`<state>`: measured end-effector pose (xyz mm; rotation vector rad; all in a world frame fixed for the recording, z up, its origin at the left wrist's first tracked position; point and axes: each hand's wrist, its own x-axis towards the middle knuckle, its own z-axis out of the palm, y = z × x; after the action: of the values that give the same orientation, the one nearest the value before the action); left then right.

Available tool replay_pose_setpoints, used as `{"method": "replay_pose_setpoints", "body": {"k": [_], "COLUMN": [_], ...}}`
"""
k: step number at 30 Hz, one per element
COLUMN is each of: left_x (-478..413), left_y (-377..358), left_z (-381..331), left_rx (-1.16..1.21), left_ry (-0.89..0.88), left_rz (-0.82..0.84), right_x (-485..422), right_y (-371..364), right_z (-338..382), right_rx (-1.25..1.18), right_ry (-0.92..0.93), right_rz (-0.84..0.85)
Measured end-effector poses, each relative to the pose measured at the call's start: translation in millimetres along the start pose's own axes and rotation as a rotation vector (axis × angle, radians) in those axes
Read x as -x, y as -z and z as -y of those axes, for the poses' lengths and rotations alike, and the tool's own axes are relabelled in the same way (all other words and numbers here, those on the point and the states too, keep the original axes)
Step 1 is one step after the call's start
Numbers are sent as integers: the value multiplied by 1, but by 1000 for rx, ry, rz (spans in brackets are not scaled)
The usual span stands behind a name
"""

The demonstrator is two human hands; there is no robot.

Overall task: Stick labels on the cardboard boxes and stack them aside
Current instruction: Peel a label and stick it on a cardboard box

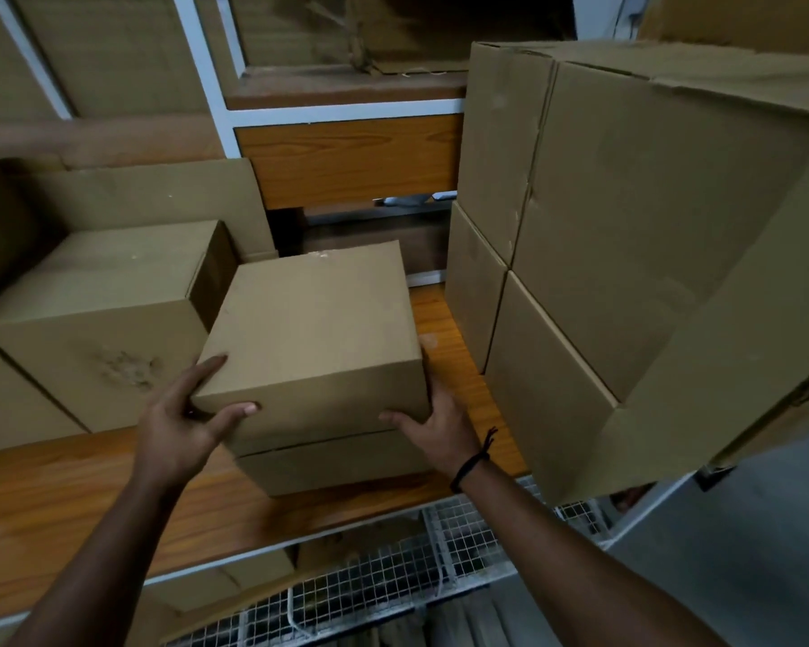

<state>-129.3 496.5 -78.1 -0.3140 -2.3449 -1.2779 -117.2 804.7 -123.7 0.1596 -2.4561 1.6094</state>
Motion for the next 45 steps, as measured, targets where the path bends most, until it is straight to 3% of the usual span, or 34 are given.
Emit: {"method": "replay_pose_setpoints", "body": {"k": [6, 10, 13, 16, 19, 22, 28, 31, 34, 38, 41, 45], "left_x": [19, 32, 40, 38, 22, -1, -36, -42, -42, -41, -26, 7], "left_y": [-17, -21, -14, 1, 11, 8, -12, -9, -3, 2, 7, 6], "left_z": [21, 41, 47, 46, 24, -13, -77, -76, -69, -66, -51, -22], "left_rx": [292, 450, 349, 36, -275, -434, -375, -399, -391, -339, -218, 39], "left_ry": [193, 315, 335, 251, 45, -192, -187, -178, -125, -161, -109, 86], "left_rz": [-153, -187, -158, -59, 51, 81, 160, 167, 148, 166, 117, 74], "right_x": [-31, -40, -40, -41, -43, -44, -38, -35, -26, -19, -19, -16], "right_y": [19, 21, 32, 45, 50, 47, 38, 46, 48, 41, 44, 44], "right_z": [44, 58, 47, 31, 25, 29, 40, 28, 14, 12, 18, 34], "right_rx": [286, 371, 264, 237, 272, 357, 445, 430, 294, 125, 137, 196], "right_ry": [460, 537, 453, 244, 91, 115, 147, 54, -88, -59, -16, 38], "right_rz": [-151, -14, 148, 165, 237, 272, 262, 228, 237, 187, 118, 108]}}
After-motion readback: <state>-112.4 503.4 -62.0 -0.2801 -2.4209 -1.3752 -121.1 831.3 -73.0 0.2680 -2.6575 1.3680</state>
